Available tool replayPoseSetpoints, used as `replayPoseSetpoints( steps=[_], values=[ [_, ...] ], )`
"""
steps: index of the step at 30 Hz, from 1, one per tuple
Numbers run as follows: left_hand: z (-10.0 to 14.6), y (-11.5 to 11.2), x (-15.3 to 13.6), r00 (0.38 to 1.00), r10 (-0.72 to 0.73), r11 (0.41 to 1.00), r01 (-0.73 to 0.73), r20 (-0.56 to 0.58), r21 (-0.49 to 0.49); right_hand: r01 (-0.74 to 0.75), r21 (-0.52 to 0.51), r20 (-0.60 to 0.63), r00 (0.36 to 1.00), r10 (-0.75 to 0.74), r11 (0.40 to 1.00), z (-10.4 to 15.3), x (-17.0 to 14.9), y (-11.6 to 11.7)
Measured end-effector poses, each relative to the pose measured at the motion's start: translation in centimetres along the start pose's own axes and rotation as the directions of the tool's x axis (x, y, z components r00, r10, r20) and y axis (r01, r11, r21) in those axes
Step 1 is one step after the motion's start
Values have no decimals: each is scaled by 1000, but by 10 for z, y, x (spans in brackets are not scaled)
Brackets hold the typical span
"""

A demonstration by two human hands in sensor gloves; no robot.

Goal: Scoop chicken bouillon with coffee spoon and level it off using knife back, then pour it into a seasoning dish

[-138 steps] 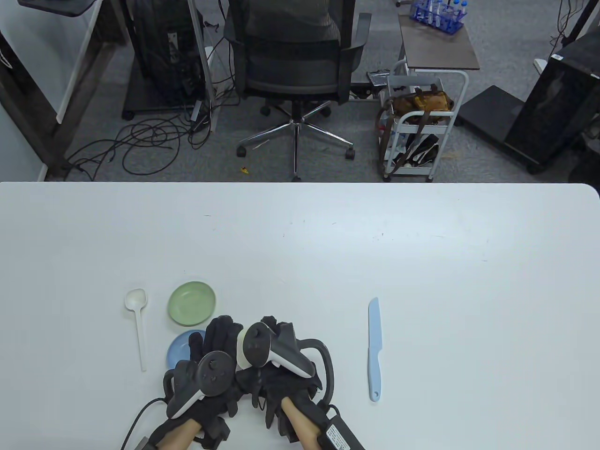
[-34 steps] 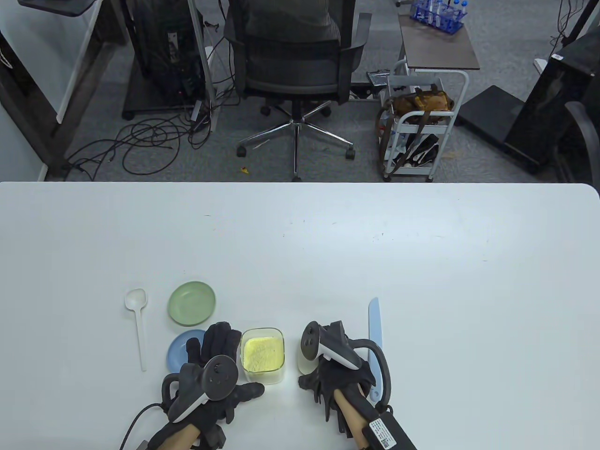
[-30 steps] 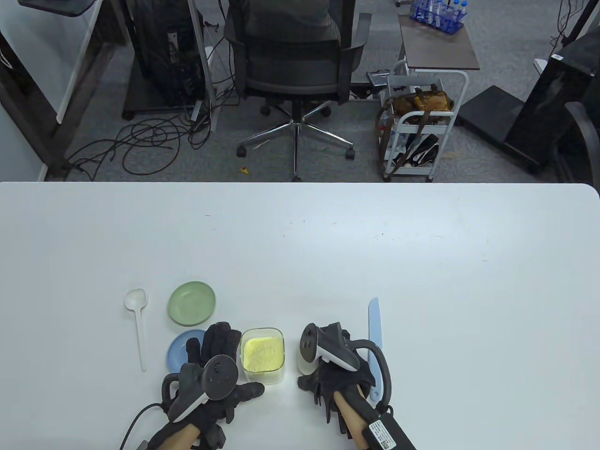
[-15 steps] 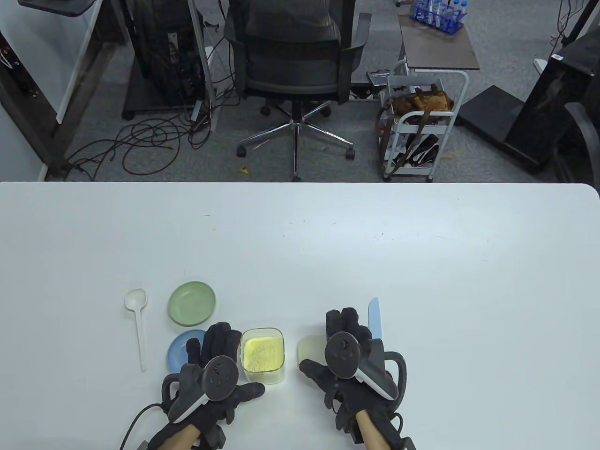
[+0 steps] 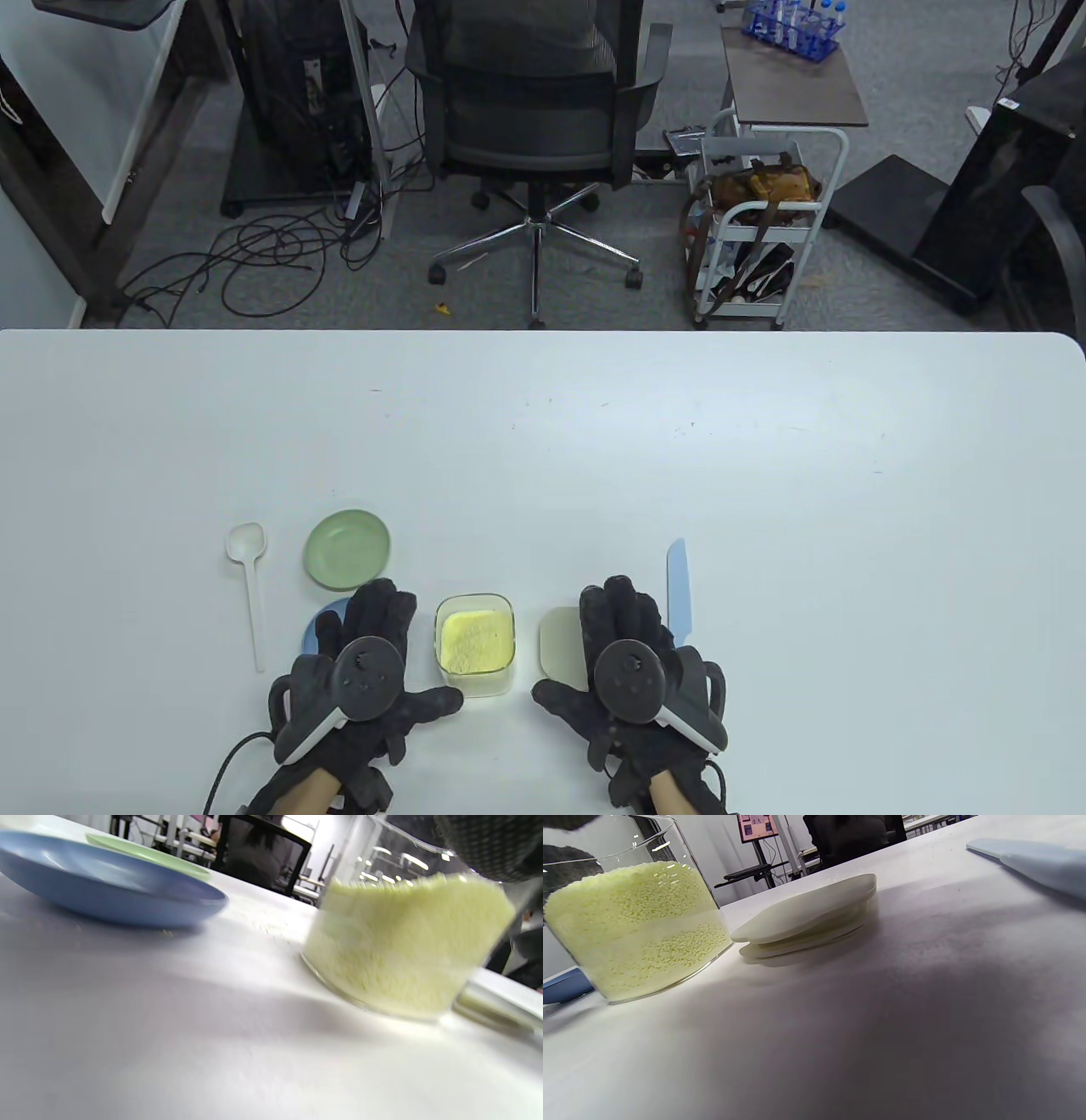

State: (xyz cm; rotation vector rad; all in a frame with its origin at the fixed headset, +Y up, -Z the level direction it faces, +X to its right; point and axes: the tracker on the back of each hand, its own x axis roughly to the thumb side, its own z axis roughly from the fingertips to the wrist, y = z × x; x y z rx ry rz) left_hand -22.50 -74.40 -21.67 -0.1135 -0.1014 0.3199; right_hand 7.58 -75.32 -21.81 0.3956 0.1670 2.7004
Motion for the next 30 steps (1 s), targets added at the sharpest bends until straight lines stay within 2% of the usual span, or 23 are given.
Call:
replayPoseSetpoints(
  steps=[6, 8, 13, 16, 20, 22, 23, 24, 28, 30],
  values=[
    [0, 26, -42, 982, 127, 991, -122, -136, 46, 7, 4, 9, 1000, -7, 1000, 1, 1, 1],
    [2, 36, -60, 965, 152, 987, -138, -214, 79, 10, -2, 13, 1000, -10, 1000, 3, 2, 2],
    [4, 49, -96, 904, 136, 983, -73, -405, 168, 16, -14, 14, 1000, -16, 1000, 6, 2, 2],
    [-1, 55, -119, 865, 101, 983, -12, -491, 182, 25, -17, 14, 1000, -25, 1000, 6, 1, 1],
    [-18, 57, -148, 799, 49, 992, 29, -600, 121, 35, -26, 8, 999, -35, 999, 6, -1, 1],
    [-28, 52, -159, 777, 22, 998, 21, -630, 60, 33, -30, 2, 999, -33, 999, 6, -2, 0],
    [-34, 48, -163, 755, 0, 1000, -8, -655, -9, 31, -39, -4, 1000, -31, 999, 7, -3, -1],
    [-38, 44, -165, 750, -12, 998, -31, -662, -54, 34, -46, -8, 999, -34, 998, 7, -4, -2],
    [-42, 39, -165, 743, -53, 998, 17, -667, -60, 45, -61, -17, 999, -46, 997, 9, -7, -4],
    [-42, 37, -165, 740, -78, 994, 9, -668, -106, 51, -64, -18, 998, -52, 997, 9, -8, -5]
  ],
)
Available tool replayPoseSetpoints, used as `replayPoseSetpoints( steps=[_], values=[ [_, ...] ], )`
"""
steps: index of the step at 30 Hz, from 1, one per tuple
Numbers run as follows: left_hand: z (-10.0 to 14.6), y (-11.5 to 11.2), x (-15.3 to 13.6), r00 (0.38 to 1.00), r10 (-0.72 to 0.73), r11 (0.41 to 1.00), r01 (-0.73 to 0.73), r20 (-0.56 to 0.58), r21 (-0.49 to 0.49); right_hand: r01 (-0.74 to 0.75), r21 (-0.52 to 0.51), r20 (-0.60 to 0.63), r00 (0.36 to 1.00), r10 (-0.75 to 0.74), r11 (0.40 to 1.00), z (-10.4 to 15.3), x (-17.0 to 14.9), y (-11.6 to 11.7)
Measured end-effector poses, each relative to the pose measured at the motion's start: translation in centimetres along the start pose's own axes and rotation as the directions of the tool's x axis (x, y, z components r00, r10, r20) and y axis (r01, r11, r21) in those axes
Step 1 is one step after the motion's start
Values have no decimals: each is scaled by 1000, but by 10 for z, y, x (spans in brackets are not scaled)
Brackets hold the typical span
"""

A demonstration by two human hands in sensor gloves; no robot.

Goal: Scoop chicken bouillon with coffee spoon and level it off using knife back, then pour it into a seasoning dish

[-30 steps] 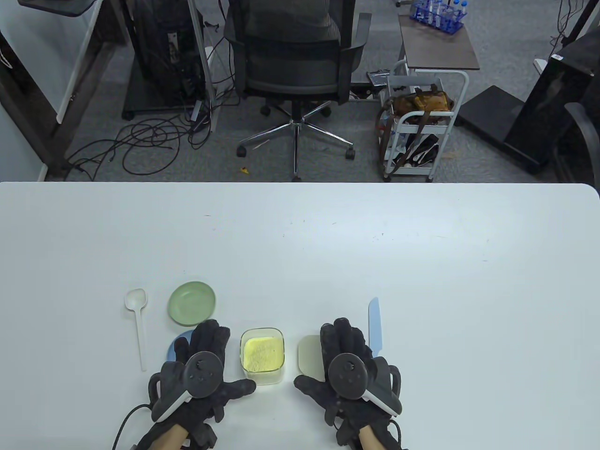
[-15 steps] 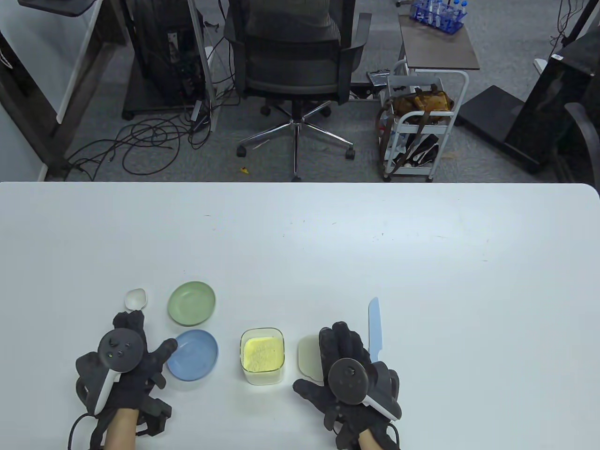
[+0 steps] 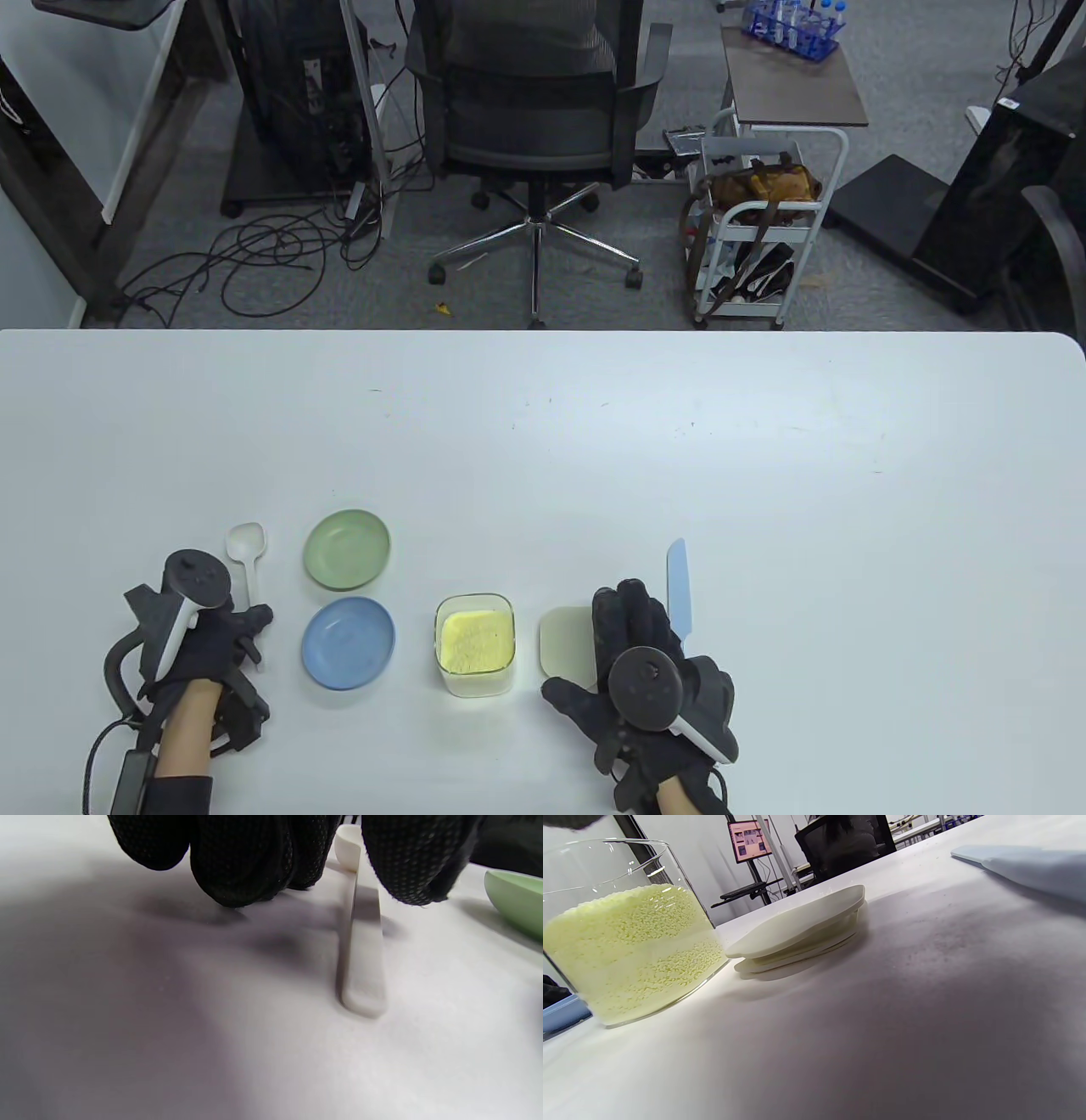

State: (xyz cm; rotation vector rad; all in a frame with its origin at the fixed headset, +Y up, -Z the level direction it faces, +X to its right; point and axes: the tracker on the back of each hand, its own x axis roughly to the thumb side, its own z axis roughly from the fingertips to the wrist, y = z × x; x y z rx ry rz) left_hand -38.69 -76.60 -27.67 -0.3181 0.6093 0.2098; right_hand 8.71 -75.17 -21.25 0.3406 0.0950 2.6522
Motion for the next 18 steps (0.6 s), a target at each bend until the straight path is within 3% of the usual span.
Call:
replayPoseSetpoints(
  steps=[7, 18],
  values=[
    [0, -3, 5, 999, -50, 997, 51, -10, 59, -3, -5, -3, 1000, 3, 1000, 0, -1, 0],
    [-6, 0, 11, 997, -39, 999, 40, -60, 8, 19, -19, -9, 1000, -19, 1000, 2, -4, -4]
  ],
)
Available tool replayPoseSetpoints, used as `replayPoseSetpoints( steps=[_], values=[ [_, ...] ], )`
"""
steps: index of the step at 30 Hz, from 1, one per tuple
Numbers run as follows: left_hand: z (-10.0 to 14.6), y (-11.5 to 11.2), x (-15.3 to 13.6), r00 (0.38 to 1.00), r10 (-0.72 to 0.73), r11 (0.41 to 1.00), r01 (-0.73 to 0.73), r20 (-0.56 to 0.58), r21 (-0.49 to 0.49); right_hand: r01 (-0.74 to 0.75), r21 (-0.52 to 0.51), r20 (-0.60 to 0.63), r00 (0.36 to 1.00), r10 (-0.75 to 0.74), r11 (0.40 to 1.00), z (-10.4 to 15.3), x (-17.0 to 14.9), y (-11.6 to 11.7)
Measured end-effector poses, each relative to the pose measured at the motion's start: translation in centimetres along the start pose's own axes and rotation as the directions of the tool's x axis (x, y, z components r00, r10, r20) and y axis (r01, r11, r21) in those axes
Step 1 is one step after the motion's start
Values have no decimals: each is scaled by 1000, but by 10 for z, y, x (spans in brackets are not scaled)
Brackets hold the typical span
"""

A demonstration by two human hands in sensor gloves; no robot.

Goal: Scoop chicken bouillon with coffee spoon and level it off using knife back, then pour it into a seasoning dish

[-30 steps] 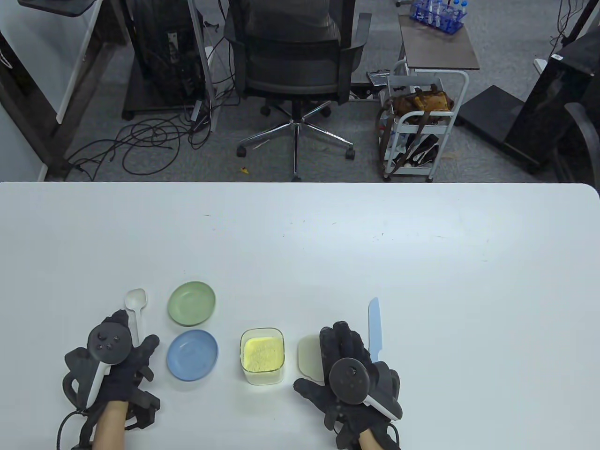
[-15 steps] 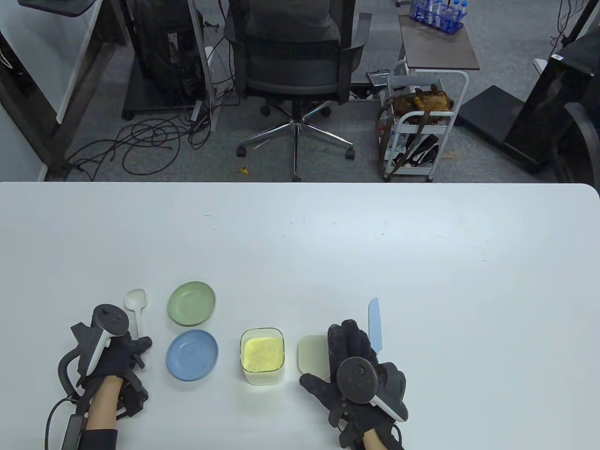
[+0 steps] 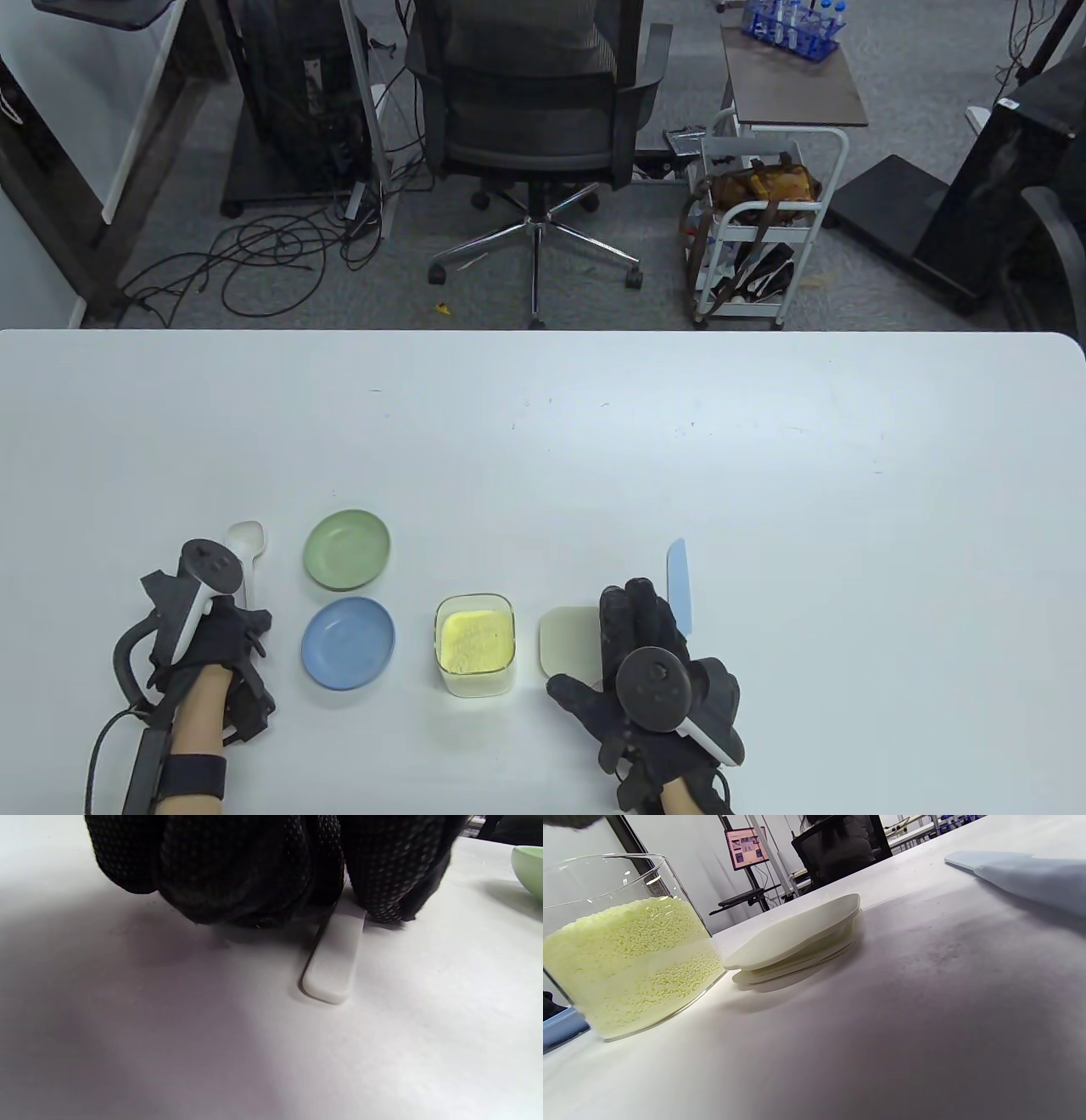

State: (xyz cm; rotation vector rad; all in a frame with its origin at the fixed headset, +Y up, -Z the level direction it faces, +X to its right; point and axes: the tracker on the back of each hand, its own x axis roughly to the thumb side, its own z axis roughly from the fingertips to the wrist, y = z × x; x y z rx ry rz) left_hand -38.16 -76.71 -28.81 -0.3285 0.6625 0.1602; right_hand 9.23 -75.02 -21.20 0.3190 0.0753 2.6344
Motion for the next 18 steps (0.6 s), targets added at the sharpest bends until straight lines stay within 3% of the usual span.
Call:
replayPoseSetpoints(
  steps=[18],
  values=[
    [1, -2, -1, 999, 29, 999, -28, 26, -18, -11, -21, 7, 1000, 11, 1000, 2, 1, -2]
  ],
)
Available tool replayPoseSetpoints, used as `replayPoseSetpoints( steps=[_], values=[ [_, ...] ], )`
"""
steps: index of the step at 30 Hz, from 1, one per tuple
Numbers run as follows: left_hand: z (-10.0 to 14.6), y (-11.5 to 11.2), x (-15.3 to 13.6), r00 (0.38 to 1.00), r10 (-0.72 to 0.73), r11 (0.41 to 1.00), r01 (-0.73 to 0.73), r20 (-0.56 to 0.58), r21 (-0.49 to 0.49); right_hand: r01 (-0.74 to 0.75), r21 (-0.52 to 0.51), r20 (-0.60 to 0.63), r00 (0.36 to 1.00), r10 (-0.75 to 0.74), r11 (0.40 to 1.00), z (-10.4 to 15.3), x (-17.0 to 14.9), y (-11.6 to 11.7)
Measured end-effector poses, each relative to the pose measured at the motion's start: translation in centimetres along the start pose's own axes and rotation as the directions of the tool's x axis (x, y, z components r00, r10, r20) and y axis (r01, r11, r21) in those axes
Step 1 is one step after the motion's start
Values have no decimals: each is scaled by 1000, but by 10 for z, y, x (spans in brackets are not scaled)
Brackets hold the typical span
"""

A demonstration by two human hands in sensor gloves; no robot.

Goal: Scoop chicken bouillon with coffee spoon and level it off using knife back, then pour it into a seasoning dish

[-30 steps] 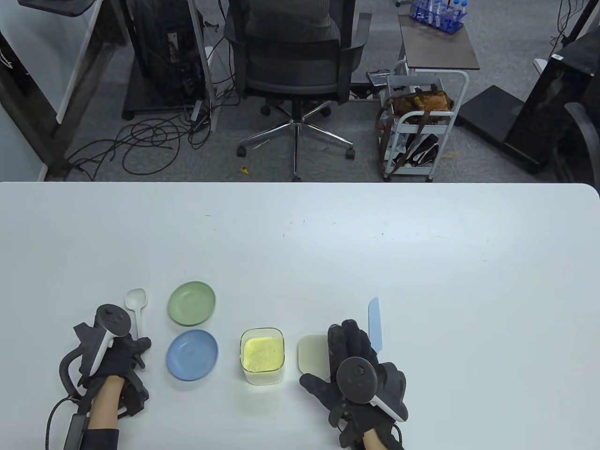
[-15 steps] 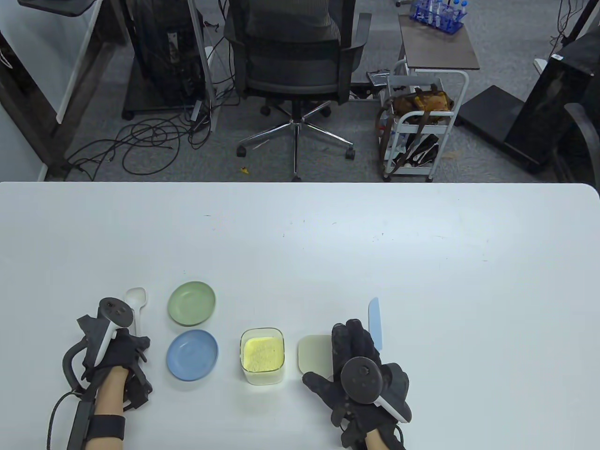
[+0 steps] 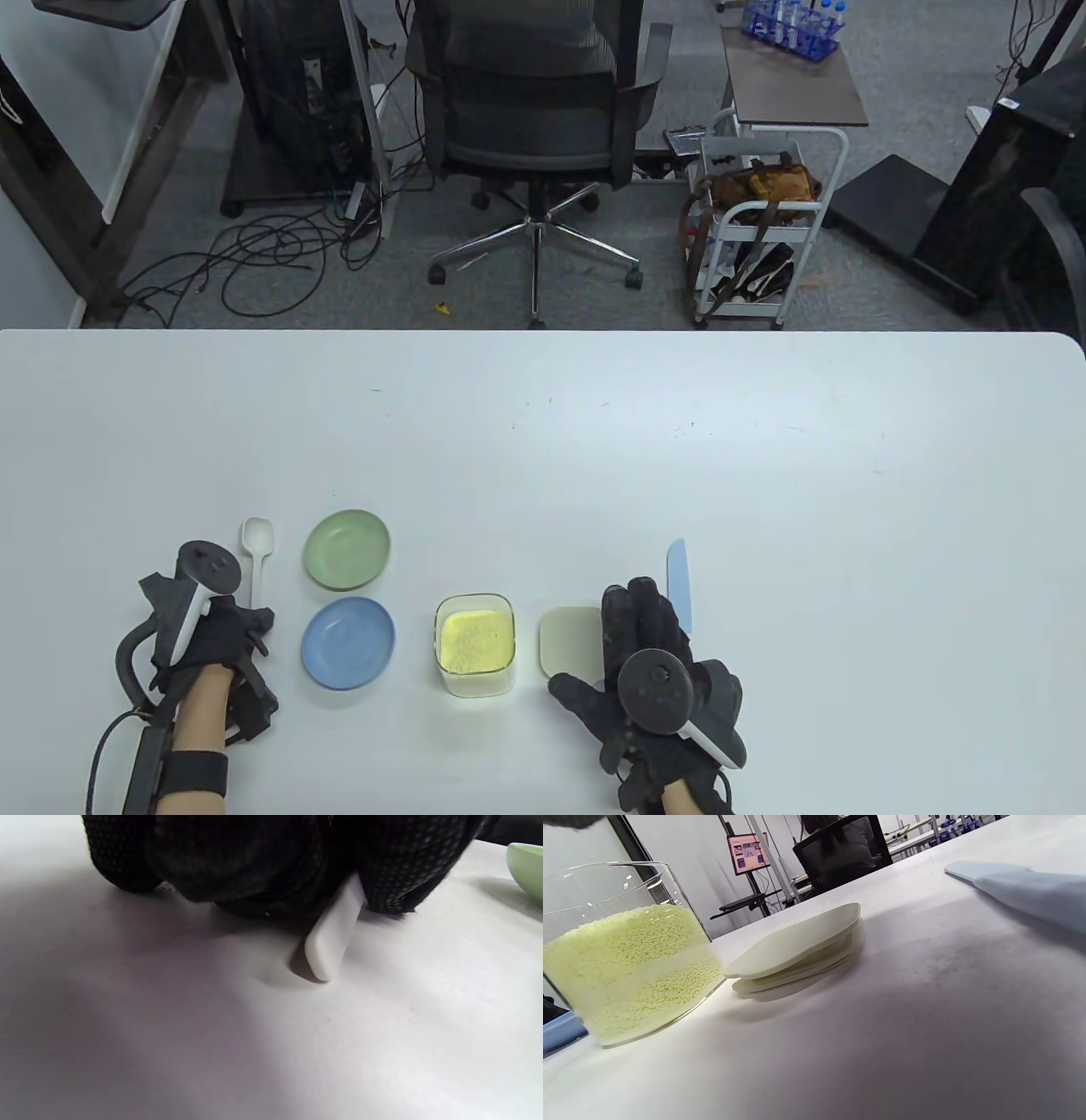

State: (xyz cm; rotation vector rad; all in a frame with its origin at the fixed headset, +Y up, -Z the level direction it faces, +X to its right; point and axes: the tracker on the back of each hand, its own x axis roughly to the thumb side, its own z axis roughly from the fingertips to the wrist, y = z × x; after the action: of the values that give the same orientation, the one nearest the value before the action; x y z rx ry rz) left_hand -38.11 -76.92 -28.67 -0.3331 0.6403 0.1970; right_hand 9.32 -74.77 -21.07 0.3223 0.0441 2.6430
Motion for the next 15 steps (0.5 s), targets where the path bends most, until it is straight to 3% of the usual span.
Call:
replayPoseSetpoints(
  steps=[4, 6, 9, 15],
  values=[
    [6, 0, -4, 996, 34, 999, -37, 76, 40, 0, 1, 27, 1000, -1, 1000, 0, 5, 1],
    [12, 3, -10, 985, 122, 992, -125, 122, 16, 7, 13, 45, 999, -8, 1000, -2, 9, 3],
    [25, 11, -20, 913, 343, 939, -332, 220, -85, 17, 39, 78, 997, -20, 999, -7, 21, 7],
    [52, 29, -26, 768, 516, 855, -490, 380, -170, 3, 69, 166, 986, -14, 998, -25, 67, 7]
  ],
)
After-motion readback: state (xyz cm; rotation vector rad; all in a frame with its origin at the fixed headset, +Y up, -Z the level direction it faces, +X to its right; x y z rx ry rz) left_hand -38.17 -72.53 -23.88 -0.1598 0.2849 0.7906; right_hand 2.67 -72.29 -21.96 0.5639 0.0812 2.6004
